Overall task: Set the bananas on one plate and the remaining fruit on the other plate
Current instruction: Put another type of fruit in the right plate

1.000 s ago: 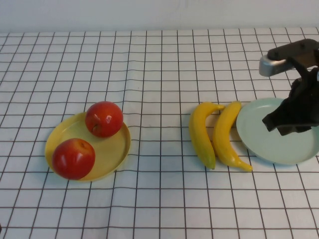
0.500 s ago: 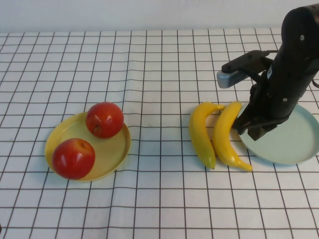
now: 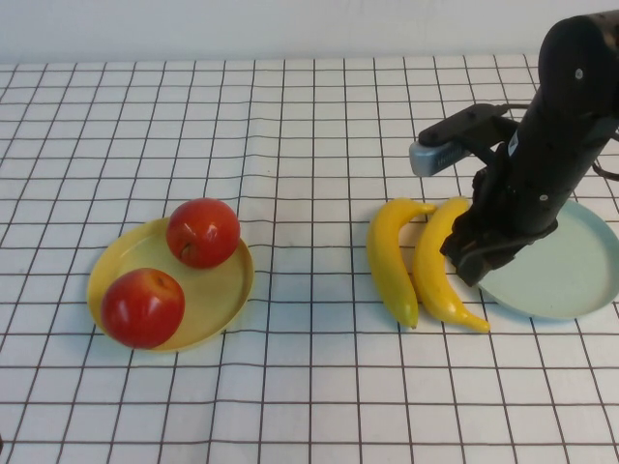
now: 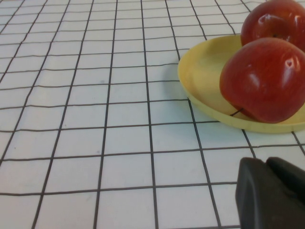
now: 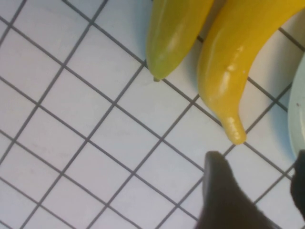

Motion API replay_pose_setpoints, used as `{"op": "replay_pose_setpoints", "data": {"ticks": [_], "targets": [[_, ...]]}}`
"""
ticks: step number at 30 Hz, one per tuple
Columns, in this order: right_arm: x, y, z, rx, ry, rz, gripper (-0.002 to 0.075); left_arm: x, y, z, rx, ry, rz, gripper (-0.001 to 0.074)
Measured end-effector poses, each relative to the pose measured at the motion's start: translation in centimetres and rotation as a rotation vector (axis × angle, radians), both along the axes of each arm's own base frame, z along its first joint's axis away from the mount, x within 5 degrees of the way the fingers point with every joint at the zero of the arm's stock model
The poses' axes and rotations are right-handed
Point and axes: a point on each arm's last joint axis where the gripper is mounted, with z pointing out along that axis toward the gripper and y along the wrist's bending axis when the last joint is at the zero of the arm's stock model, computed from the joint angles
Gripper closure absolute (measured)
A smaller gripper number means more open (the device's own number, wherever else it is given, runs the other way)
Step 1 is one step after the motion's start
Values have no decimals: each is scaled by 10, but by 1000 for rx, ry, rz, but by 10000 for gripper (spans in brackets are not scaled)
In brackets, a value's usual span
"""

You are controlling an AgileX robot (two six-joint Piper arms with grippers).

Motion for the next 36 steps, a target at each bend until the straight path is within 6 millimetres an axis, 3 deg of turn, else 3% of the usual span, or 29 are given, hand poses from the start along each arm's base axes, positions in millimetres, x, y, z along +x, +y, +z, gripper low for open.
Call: {"op": "replay_pose_setpoints", "data": {"ticks": [25, 31, 36], "targets": [[-4, 8, 1, 60, 34, -25, 431, 0, 0, 0, 0, 0, 0, 738], [-8, 20, -5, -55, -6, 29, 428, 0, 0, 0, 2, 0, 0, 738], [2, 30, -16, -103, -37, -34, 360, 0, 0, 0, 2, 0, 0, 738]]}}
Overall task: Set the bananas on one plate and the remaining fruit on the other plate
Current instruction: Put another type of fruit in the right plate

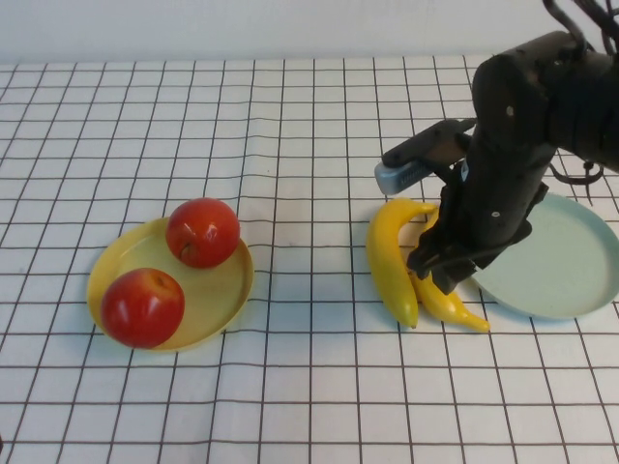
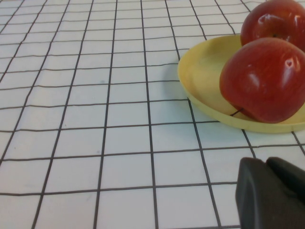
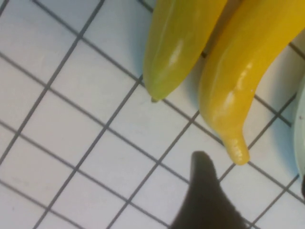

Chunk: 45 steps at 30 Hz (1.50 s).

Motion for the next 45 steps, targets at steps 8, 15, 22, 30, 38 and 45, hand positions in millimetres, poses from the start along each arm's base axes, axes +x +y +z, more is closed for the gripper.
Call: {"op": "replay_pose_setpoints", "data": {"ticks": [8, 15, 22, 30, 38, 45], "targets": [[31, 18, -30, -9, 15, -69, 273, 0, 0, 0, 0, 0, 0, 738], [50, 30, -49, -25, 51, -72, 269, 0, 0, 0, 0, 0, 0, 738], [54, 31, -52, -50, 72, -111, 270, 0, 0, 0, 0, 0, 0, 738], [53, 31, -52, -57, 68, -149, 341, 0, 0, 0, 0, 0, 0, 738], [54, 31, -52, -62, 57, -155, 351, 0, 0, 0, 0, 0, 0, 738], [55, 30, -52, -71, 52, -155, 305, 0, 0, 0, 0, 0, 0, 738]]}}
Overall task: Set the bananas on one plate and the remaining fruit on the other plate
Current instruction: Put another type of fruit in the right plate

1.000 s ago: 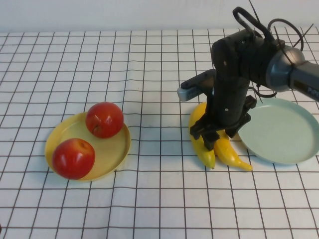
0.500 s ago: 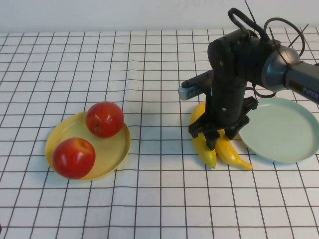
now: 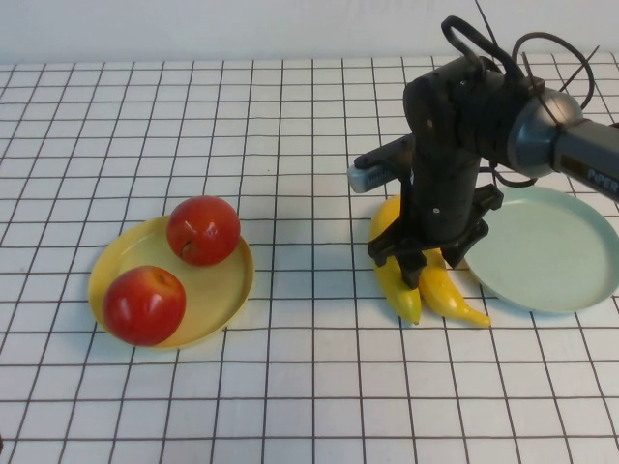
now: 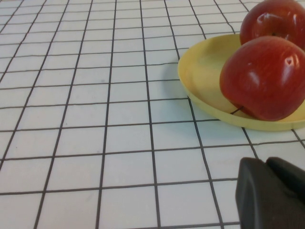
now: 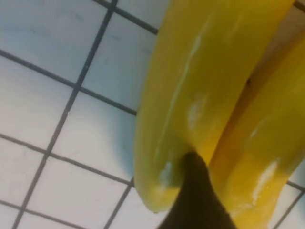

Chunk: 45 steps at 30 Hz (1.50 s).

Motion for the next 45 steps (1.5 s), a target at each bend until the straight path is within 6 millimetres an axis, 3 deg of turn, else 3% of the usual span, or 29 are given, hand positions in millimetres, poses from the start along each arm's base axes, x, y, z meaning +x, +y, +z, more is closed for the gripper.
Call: {"op": "replay_pose_setpoints", "data": {"ticks": [5, 16, 28, 32, 37, 40, 45], "targets": [[2, -4, 0, 9, 3, -35, 298, 0, 0, 0, 0, 0, 0, 738], [21, -35, -6, 115, 42, -144, 298, 0, 0, 0, 0, 0, 0, 738], [23, -32, -23, 114, 83, -119, 300, 0, 0, 0, 0, 0, 0, 738], [24, -34, -21, 102, 78, -115, 351, 0, 0, 0, 0, 0, 0, 738], [31, -31, -9, 122, 36, -92, 372, 0, 0, 0, 0, 0, 0, 738], [36, -28, 9, 156, -18, -71, 376, 0, 0, 0, 0, 0, 0, 738], [28, -31, 64, 216, -143, -36, 384, 0, 0, 0, 0, 0, 0, 738]]}}
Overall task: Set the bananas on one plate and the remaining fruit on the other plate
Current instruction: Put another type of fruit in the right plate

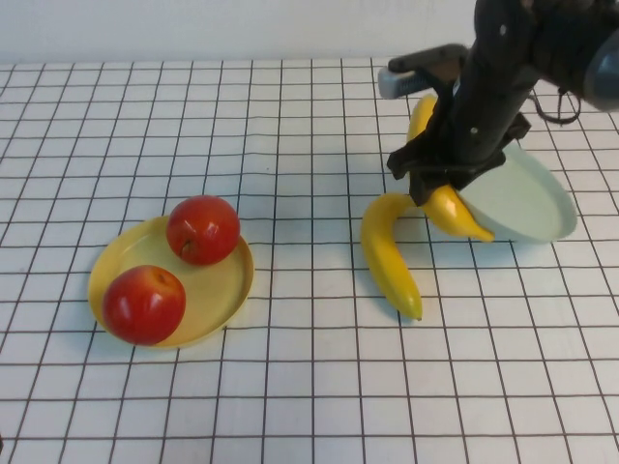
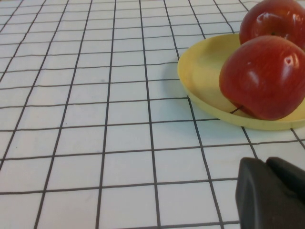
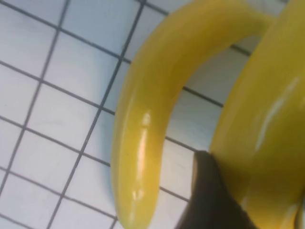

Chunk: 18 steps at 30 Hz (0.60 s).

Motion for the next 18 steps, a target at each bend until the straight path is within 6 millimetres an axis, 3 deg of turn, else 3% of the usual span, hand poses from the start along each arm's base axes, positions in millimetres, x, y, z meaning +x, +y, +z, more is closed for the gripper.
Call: {"op": "replay_pose_setpoints", "data": {"ticks": [4, 8, 14, 18], "targets": [[-10, -10, 31, 3, -70, 5, 384, 0, 0, 0, 0, 0, 0, 738], [-10, -13, 33, 1, -73, 6, 384, 0, 0, 0, 0, 0, 0, 738], [-14, -10, 7, 15, 24, 19, 385, 0, 0, 0, 0, 0, 0, 738], [-25, -18, -30, -63, 134, 25, 386, 0, 0, 0, 0, 0, 0, 738]]}}
